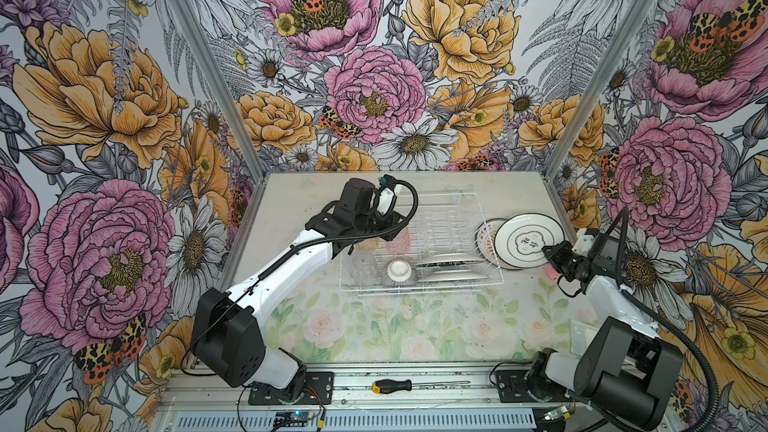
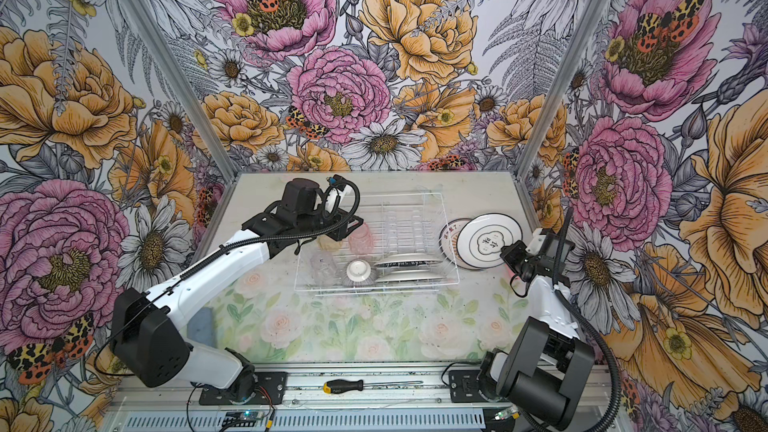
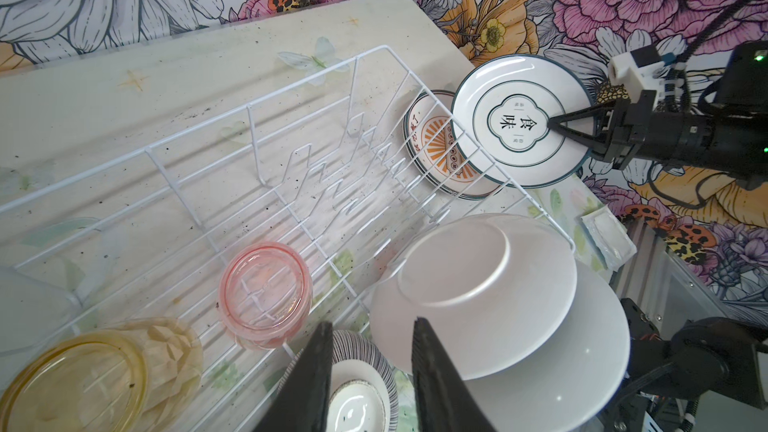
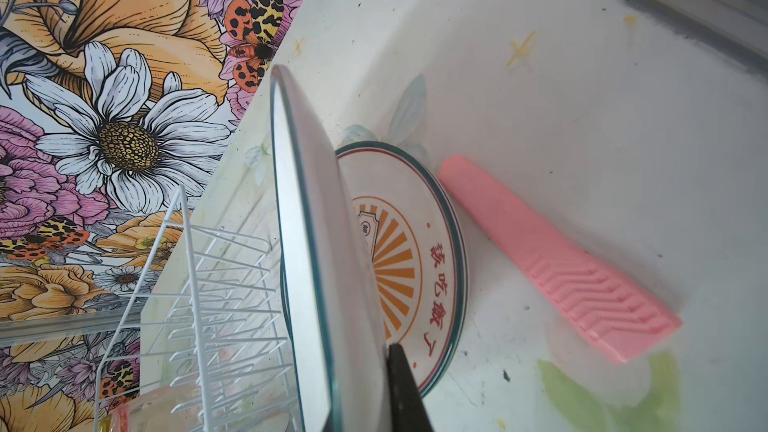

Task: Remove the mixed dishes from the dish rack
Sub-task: 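Lower the green-bordered plate onto the plate stack on the table with the right gripper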

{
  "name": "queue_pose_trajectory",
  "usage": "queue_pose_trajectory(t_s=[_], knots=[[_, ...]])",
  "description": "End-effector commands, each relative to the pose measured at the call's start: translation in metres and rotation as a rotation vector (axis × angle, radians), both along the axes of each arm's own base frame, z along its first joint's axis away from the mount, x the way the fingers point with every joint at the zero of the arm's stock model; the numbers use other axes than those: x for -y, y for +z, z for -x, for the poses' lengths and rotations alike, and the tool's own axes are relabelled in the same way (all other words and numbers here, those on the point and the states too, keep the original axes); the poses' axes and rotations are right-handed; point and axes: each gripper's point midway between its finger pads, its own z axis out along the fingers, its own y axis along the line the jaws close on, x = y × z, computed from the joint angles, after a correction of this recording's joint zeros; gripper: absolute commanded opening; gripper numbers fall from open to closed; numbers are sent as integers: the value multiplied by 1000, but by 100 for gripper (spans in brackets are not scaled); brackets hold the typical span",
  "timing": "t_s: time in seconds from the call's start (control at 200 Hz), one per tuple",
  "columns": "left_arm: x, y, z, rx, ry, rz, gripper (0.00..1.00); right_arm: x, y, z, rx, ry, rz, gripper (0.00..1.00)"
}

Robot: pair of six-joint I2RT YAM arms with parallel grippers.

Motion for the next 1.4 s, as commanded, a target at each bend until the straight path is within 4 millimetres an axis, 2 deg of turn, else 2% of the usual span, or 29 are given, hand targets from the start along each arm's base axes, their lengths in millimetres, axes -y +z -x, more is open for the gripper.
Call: queue_pose_trajectory(t_s=[0.0,0.41,0.871,1.391], knots=[[4,8,-6,42,-6,-6,34,-4,11,-14,74,40,2,0],[5,11,-4,46,-10,-5,34,-12,-12,-21,27,63,-16,0],[3,9,-4,46,-8,-8,34,-12,-27,-21,-16,59,-27,0],[1,10,-3,46,-11,-6,34,-11,-37,-16,-72,67,-10,15]])
